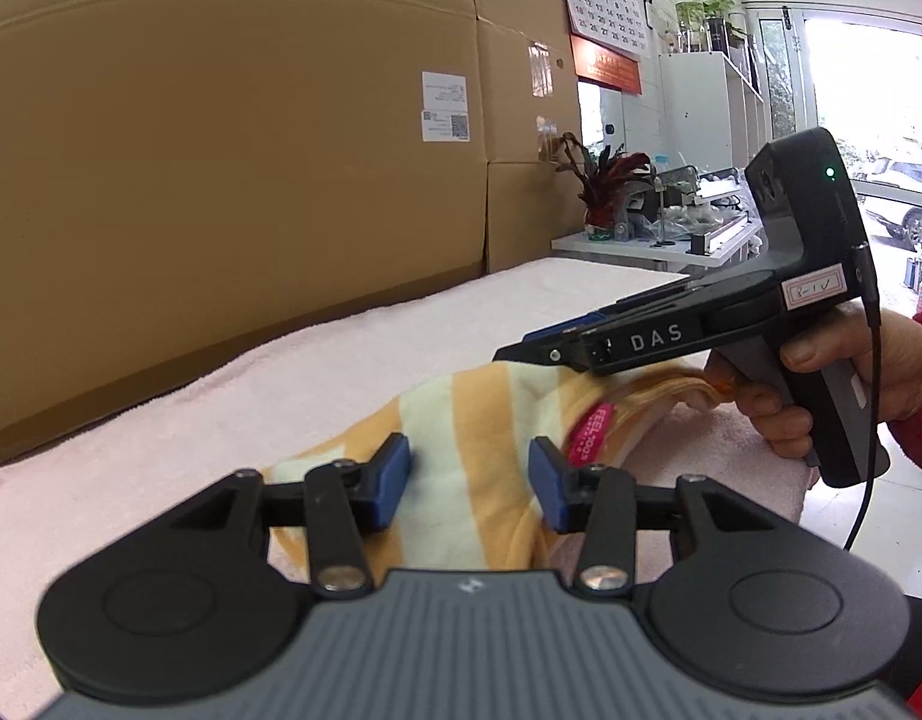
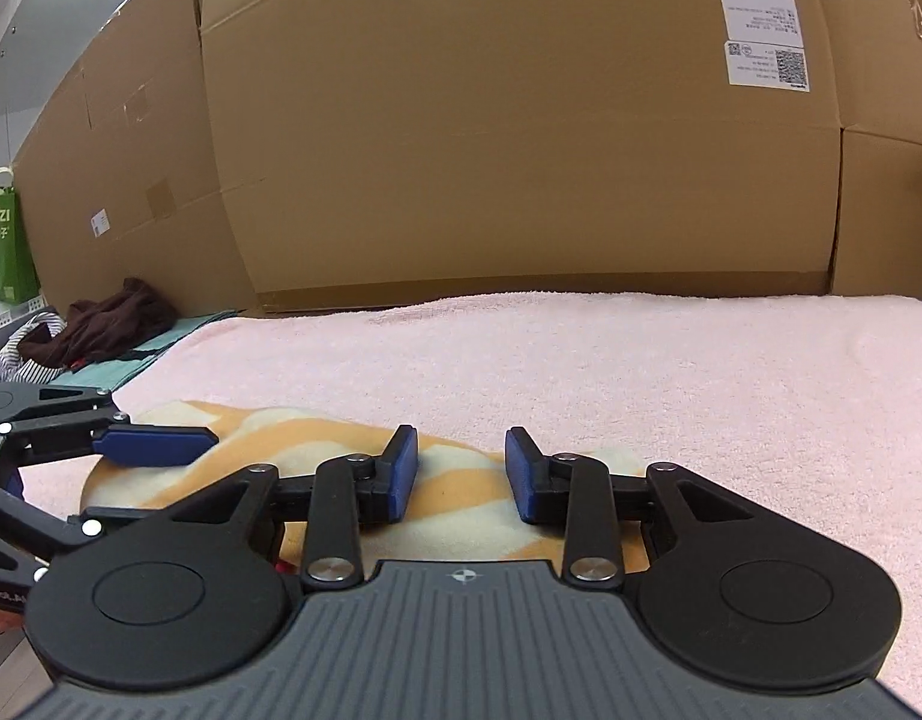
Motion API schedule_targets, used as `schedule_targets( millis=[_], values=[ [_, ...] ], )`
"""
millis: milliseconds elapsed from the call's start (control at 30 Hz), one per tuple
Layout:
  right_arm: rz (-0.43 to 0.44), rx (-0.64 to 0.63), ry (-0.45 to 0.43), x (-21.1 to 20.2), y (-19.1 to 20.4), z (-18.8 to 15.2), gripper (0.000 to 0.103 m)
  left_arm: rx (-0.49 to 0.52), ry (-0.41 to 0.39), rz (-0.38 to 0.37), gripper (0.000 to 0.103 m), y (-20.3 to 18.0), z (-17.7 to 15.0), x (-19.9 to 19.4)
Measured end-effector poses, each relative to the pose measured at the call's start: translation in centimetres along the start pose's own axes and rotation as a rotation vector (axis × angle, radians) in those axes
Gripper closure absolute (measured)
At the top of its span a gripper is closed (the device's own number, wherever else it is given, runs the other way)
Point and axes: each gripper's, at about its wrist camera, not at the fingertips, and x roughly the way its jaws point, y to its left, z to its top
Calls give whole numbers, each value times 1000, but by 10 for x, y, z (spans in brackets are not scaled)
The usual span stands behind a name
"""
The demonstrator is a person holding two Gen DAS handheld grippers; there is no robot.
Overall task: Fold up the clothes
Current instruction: 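Open both grippers and release the folded shirt onto the towel, then press the folded shirt flat with both open grippers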
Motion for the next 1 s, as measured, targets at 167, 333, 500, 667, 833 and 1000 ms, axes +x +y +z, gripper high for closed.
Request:
schedule_targets(
  millis=[167,333,500,667,833,1000],
  values=[
    [102,176,-29,-12,-29,2,70,-159,-118,-85,43,14,13,-26],
    [159,267,-31,-14,-38,-2,70,-229,-130,72,42,18,35,-6],
    [137,227,-50,-17,-30,-5,70,-214,30,235,38,12,16,33],
    [110,290,-86,-21,-40,-10,70,-130,16,298,33,1,13,30],
    [-52,463,-166,-41,-55,-17,65,-138,4,316,29,1,12,26],
    [-53,274,-282,-53,-7,0,19,-99,-3,345,28,-6,11,25]
  ],
)
